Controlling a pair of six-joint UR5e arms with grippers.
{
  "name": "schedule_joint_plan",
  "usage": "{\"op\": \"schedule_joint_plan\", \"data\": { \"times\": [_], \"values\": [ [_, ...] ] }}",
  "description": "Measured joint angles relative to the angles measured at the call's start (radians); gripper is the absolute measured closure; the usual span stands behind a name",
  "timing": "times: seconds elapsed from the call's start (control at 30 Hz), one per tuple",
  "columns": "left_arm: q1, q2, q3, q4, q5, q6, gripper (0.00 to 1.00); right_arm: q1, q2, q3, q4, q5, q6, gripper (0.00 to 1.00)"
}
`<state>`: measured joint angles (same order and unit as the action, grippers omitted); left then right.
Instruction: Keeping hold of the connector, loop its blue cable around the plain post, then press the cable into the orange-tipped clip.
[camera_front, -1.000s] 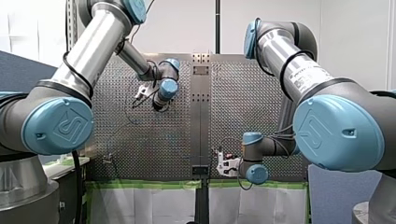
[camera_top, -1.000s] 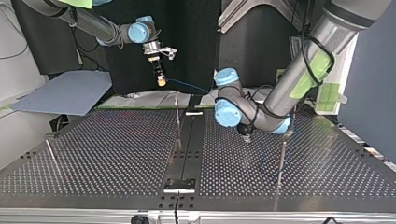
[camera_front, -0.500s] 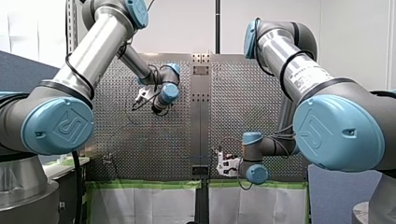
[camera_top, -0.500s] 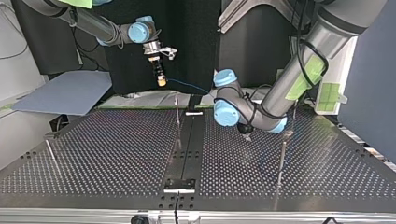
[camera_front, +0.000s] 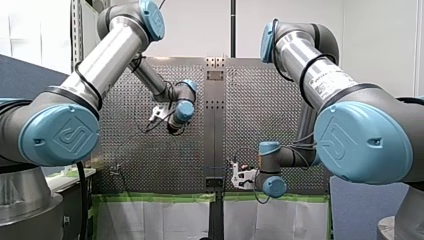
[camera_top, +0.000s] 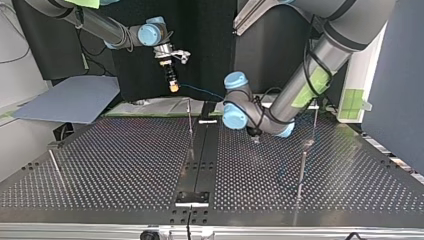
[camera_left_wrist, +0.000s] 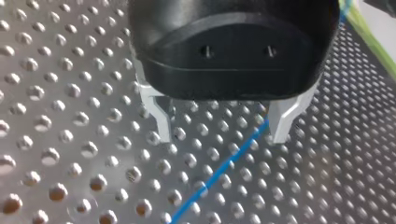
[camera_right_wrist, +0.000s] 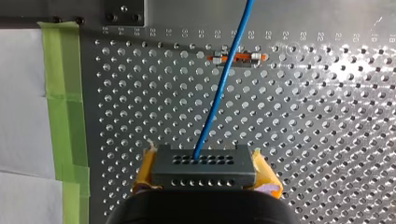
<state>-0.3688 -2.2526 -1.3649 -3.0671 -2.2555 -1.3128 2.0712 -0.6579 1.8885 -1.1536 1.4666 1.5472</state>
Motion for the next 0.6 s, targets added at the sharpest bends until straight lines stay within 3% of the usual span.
{"op": "schedule_joint_plan", "data": {
  "times": [0.23, 0.6],
  "values": [
    [-0.01, -0.014, -0.001, 0.015, 0.002, -0.014, 0.01, 0.003, 0.0, 0.001, -0.003, 0.0, 0.001, 1.0],
    [-0.021, -0.098, -0.002, 0.025, 0.015, -0.01, 0.01, 0.004, 0.0, 0.0, -0.003, 0.0, 0.0, 1.0]
  ]
}}
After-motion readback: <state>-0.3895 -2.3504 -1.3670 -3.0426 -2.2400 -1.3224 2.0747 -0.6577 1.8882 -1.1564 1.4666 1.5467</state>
